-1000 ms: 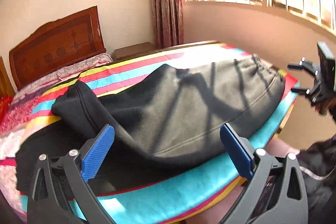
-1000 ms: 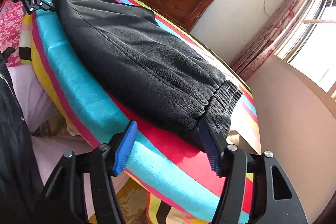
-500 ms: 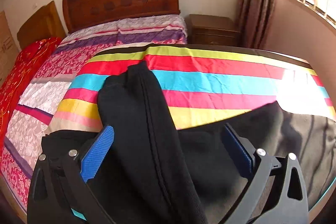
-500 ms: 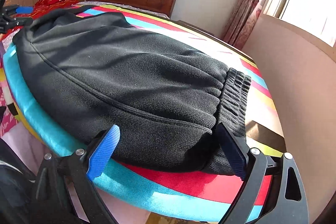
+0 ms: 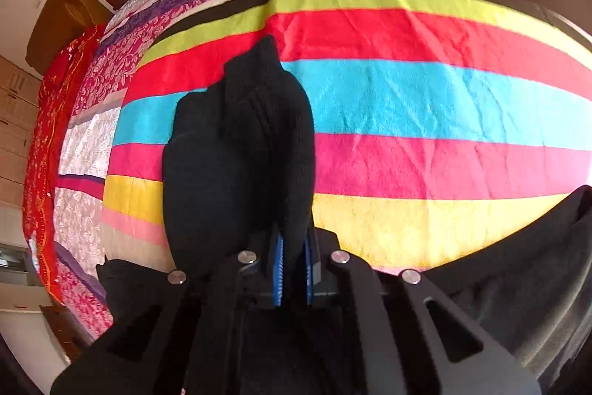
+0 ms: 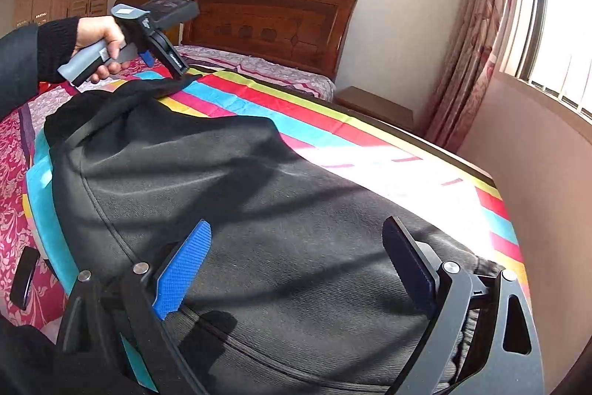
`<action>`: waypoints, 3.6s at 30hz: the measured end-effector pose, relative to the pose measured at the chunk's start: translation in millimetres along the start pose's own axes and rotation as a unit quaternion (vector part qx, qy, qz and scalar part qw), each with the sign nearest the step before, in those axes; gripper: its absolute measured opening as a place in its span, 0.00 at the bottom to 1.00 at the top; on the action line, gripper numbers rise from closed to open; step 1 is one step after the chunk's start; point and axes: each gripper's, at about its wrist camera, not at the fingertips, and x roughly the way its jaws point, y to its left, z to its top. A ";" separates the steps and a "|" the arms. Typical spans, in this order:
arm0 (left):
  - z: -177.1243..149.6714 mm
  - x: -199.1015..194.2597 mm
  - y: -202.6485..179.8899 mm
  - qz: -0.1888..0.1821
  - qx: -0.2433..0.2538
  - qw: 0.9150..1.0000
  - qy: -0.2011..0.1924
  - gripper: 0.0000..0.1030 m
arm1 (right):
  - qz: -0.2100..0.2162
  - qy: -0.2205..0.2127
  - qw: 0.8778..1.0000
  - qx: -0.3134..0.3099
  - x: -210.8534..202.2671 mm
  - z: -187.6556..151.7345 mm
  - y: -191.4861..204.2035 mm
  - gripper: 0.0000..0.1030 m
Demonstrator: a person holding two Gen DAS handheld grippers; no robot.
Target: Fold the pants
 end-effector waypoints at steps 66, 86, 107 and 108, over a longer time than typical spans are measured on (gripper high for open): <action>-339.5 30.6 320.8 -0.361 -0.462 0.772 -0.247 0.55 | 0.045 0.054 0.997 0.017 59.4 -6.7 30.5 0.88; -345.1 42.6 315.2 -0.345 -0.449 0.792 -0.228 0.26 | 0.248 -0.012 0.939 -0.236 60.6 49.9 234.8 0.60; -324.7 51.8 304.3 -0.303 -0.472 0.805 -0.195 0.12 | 0.258 0.015 0.933 -0.252 87.0 52.9 272.8 0.08; -326.0 50.7 304.5 -0.306 -0.473 0.801 -0.201 0.08 | 0.259 0.014 0.933 -0.250 85.8 53.0 272.4 0.08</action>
